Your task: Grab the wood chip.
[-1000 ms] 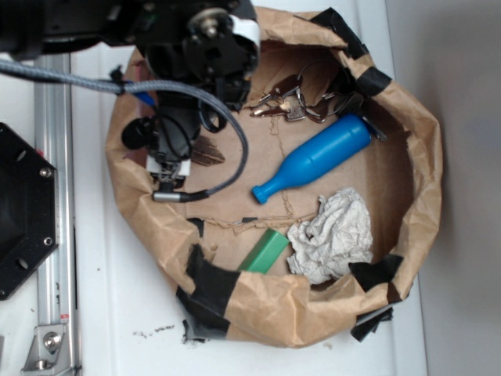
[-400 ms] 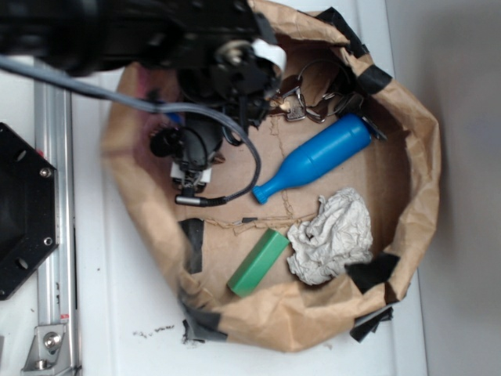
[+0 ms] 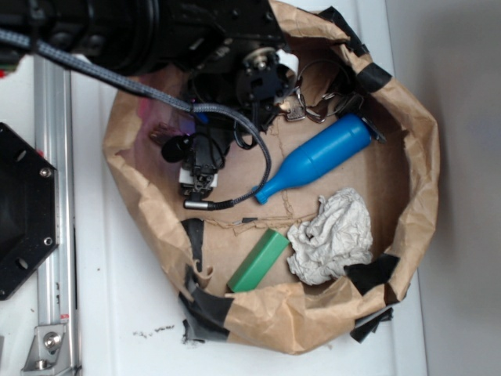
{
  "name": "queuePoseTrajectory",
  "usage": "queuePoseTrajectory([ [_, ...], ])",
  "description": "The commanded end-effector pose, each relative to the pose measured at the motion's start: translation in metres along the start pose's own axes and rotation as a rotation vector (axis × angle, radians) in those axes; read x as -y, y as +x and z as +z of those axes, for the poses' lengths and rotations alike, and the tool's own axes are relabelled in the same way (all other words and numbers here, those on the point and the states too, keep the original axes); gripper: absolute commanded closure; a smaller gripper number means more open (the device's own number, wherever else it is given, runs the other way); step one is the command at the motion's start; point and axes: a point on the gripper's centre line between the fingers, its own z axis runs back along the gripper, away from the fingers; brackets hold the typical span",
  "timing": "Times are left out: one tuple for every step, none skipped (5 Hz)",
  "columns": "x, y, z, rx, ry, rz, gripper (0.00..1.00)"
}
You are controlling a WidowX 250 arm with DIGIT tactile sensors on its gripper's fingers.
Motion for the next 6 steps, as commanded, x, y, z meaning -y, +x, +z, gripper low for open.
queuePoseTrajectory([
  [0.012,0.005,0.011,0.053,0.047,-0.026,0.0],
  [0.01,0.004,0.003,0.026,0.058,-0.027,0.0],
  [0.009,0.008,-0.017,-0.005,0.039,-0.018,0.0],
  [0.012,0.011,-0.027,-0.017,0.046,-0.034,0.0],
  [0.013,0.011,-0.025,0.005,0.044,-0.03,1.0],
  [0.014,0.009,-0.023,0.012,0.054,-0.032,1.0],
])
